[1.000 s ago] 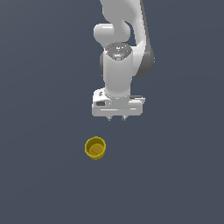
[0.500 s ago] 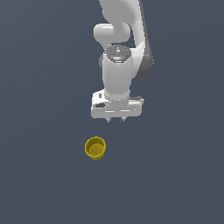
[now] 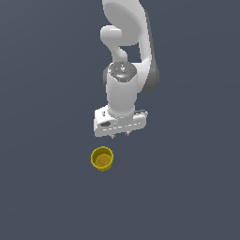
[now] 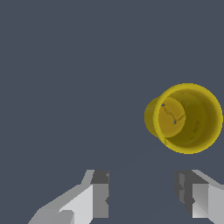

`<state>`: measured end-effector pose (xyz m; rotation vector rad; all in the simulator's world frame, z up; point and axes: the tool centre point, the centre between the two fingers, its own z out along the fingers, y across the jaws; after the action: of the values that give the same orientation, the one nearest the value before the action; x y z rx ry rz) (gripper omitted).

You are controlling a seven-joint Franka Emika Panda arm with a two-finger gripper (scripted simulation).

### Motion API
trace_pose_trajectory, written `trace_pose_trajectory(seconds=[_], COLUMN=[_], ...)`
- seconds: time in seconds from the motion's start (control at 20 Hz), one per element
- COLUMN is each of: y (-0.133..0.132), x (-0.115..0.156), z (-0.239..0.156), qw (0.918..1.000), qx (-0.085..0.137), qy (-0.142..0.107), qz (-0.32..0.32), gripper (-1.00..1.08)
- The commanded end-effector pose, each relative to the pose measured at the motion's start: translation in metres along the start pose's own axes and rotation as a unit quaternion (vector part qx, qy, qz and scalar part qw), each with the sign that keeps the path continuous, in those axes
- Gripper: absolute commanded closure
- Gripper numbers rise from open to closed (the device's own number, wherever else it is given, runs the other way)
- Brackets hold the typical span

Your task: Pick up the object and move it to a goal position.

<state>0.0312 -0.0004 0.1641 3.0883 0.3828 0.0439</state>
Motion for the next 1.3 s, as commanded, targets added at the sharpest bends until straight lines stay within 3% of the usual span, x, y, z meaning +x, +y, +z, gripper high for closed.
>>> trace_pose_trajectory(seconds=[0.0,0.65,0.95,1.25], y=[0.008,0.042,0.048,0.049], x=[0.003,0.013,0.015,0.014], z=[0.010,0.056,0.064,0.067], qw=[0.9994,0.9829,0.9775,0.9773], qx=[-0.006,-0.026,-0.029,-0.029], qy=[-0.004,-0.023,-0.027,-0.027], qz=[-0.034,-0.181,-0.207,-0.208], gripper=[-0.20,-0.20,-0.20,-0.20])
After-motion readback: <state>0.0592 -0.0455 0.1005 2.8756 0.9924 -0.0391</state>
